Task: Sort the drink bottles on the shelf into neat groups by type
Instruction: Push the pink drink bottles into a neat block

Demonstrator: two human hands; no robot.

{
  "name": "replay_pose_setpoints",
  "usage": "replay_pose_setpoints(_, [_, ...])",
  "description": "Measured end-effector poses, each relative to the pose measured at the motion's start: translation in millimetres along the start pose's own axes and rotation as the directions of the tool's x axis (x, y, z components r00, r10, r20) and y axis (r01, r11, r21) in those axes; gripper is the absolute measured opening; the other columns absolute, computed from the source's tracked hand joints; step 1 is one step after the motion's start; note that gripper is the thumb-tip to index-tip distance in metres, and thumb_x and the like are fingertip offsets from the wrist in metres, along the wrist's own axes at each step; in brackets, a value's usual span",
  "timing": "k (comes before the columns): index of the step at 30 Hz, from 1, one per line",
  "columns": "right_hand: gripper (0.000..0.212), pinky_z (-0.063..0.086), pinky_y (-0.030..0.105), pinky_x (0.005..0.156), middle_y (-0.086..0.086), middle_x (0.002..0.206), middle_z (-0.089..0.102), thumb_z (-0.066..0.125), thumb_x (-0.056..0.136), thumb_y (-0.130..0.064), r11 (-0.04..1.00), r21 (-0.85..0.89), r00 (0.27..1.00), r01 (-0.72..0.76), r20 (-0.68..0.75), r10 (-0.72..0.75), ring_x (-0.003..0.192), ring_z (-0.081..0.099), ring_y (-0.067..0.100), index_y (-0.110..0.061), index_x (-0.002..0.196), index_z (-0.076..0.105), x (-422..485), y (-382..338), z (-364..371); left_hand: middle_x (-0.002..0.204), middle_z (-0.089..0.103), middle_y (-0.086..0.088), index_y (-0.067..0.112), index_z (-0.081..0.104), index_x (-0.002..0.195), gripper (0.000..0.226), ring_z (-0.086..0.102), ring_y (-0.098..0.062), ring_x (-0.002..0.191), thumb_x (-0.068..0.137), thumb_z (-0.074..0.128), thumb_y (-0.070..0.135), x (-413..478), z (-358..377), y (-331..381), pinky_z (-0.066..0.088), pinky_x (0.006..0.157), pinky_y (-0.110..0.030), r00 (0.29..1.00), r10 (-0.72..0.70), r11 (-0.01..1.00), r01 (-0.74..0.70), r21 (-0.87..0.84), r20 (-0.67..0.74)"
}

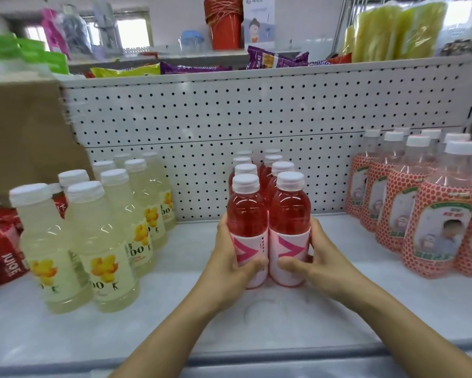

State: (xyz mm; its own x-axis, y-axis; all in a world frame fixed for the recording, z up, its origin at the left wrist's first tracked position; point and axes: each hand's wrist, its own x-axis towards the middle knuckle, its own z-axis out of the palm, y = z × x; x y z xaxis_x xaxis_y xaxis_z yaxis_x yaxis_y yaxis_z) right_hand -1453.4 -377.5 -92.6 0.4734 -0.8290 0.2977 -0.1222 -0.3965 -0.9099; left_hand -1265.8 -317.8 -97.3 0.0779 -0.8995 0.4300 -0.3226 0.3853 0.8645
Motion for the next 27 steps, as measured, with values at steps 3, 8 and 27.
replay_pose_setpoints(3, [0.087, 0.05, 0.01, 0.086, -0.014, 0.133, 0.056, 0.08, 0.079, -0.008, 1.0, -0.018, 0.999, 0.006, -0.036, -0.007, 0.113, 0.058, -0.007, -0.035, 0.146, 0.031, -1, 4, 1, 0.131, 0.058, 0.011, 0.042, 0.033, 0.136, 0.084, 0.058, 0.004, 0.117, 0.079, 0.078, -0.002, -1, -3, -3, 0.051, 0.09, -0.015, 0.999, -0.023, 0.999, 0.024, 0.026, -0.047])
replay_pose_setpoints(8, [0.081, 0.052, 0.026, 0.096, -0.012, 0.134, 0.053, 0.084, 0.075, -0.019, 0.996, -0.09, 0.996, 0.006, -0.09, -0.014, 0.12, 0.053, -0.003, -0.039, 0.139, 0.038, -6, 14, -3, 0.125, 0.061, 0.009, 0.027, 0.035, 0.142, 0.088, 0.059, 0.013, 0.106, 0.073, 0.082, -0.003, -3, -5, -3, 0.051, 0.089, -0.014, 0.995, -0.077, 0.992, 0.082, 0.094, -0.056])
replay_pose_setpoints(27, [0.079, 0.043, 0.02, 0.092, -0.011, 0.117, 0.042, 0.086, 0.067, -0.031, 0.954, -0.295, 0.978, 0.043, -0.182, -0.101, 0.11, 0.05, 0.005, -0.028, 0.129, 0.039, -5, 12, 7, 0.125, 0.06, 0.007, 0.03, 0.042, 0.137, 0.082, 0.06, 0.005, 0.11, 0.071, 0.088, 0.016, -9, 2, -9, 0.053, 0.093, -0.023, 0.979, -0.125, 0.974, 0.151, 0.167, -0.161])
